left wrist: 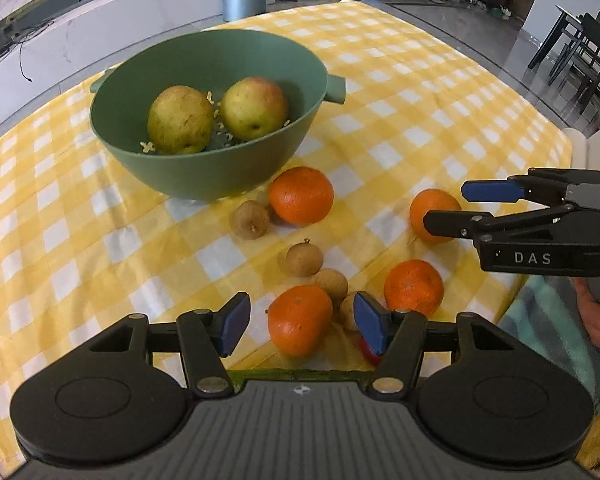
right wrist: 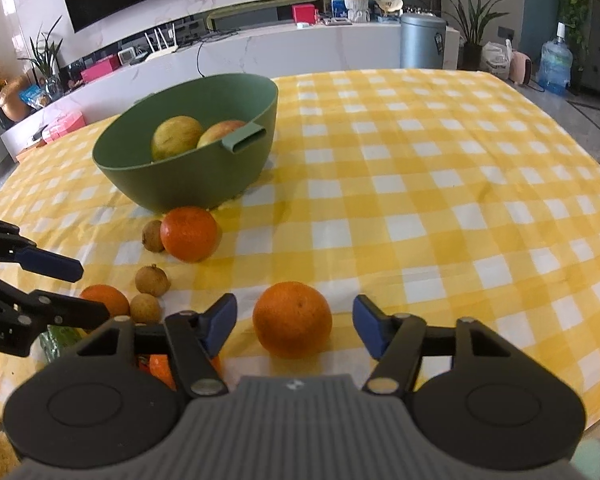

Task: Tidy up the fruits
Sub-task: 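Grasp an orange with the left tool while the right tool grasps another orange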

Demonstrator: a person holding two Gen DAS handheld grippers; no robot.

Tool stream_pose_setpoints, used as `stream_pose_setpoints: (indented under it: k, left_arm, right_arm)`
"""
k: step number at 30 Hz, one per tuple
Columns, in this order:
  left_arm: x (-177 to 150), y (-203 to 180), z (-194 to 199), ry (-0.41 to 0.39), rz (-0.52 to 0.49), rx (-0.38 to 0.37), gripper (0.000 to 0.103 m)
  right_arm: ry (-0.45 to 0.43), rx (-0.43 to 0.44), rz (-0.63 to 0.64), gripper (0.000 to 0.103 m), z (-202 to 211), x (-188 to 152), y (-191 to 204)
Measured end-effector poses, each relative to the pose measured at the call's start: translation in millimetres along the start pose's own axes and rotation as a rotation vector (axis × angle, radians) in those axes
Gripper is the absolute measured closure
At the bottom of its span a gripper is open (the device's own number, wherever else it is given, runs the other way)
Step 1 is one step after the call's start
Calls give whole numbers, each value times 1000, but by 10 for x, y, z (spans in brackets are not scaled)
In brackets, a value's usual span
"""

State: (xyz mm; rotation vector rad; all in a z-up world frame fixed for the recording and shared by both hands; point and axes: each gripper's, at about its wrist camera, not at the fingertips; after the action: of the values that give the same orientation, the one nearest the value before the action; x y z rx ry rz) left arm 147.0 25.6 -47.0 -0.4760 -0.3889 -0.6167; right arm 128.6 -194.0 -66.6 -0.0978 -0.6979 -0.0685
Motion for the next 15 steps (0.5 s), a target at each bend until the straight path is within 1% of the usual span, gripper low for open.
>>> stream_pose_setpoints:
  k: [6,9,13,15]
  left_arm:
    - [-20,2,-76,41,-11,13,34]
    - [-24,27,-112,54,-1,18,39]
    - [-34,57,-149,65,8,4,45]
    - [-39,70,-167,71,13,4,51]
  right_arm:
    - [22,4,-4,45,-51,-5,-1]
    - [28,3,2,47,-65,-9,11]
    - [41,-1,12,52,-87,-11,31]
    - [46,-2,15,56,-96,-13,37]
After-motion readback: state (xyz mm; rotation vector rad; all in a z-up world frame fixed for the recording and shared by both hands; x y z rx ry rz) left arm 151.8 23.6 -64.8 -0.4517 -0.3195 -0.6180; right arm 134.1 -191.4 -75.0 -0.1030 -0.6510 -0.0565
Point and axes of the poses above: each gripper's, at about its wrist camera, not at the fingertips, and z roughly against the way its jaws point, y to its left, x to its top, and after that the axes turned 15 degrees about -x, right-handed
